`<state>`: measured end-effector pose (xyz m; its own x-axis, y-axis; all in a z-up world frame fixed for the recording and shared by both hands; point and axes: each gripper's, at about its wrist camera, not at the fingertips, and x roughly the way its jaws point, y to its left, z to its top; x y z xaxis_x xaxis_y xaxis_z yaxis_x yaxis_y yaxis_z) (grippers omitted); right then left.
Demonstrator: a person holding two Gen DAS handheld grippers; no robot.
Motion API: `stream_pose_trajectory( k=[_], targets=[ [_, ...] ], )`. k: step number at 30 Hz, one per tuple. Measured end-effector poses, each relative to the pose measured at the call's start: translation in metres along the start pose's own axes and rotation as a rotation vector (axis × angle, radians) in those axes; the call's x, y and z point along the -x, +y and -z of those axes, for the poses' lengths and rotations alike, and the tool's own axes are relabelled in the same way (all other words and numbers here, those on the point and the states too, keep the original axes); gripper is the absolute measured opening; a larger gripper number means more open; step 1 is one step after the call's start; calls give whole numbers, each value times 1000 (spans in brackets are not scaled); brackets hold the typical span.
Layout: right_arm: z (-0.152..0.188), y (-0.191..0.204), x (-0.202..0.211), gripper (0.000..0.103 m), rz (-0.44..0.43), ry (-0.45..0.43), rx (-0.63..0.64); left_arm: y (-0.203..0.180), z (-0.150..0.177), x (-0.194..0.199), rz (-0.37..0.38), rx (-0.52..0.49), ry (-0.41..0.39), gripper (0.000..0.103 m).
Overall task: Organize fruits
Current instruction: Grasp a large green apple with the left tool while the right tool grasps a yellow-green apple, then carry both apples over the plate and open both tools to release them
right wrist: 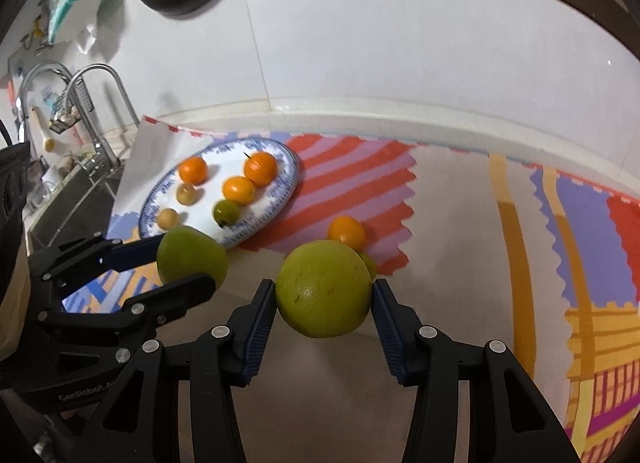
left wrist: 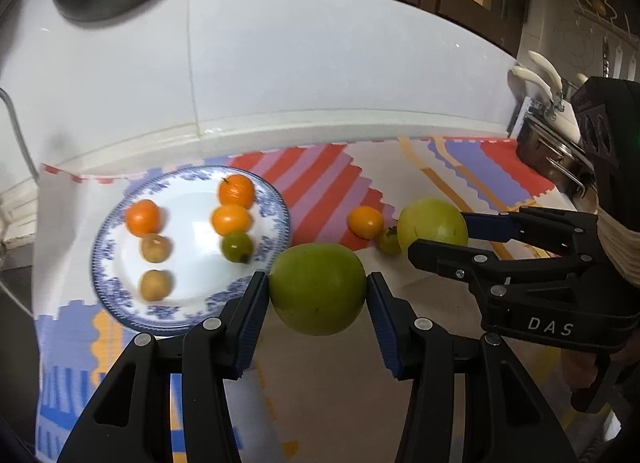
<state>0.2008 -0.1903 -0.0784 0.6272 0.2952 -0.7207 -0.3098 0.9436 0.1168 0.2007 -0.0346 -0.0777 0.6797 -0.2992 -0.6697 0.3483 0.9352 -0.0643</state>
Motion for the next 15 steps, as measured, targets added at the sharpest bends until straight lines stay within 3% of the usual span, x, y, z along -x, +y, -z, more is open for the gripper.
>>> stream_pose_trajectory(
  k=[15],
  targets=[
    [-49,50,14,49,-86,-121,91,47,-24,46,-140,91,-123,49]
  ],
)
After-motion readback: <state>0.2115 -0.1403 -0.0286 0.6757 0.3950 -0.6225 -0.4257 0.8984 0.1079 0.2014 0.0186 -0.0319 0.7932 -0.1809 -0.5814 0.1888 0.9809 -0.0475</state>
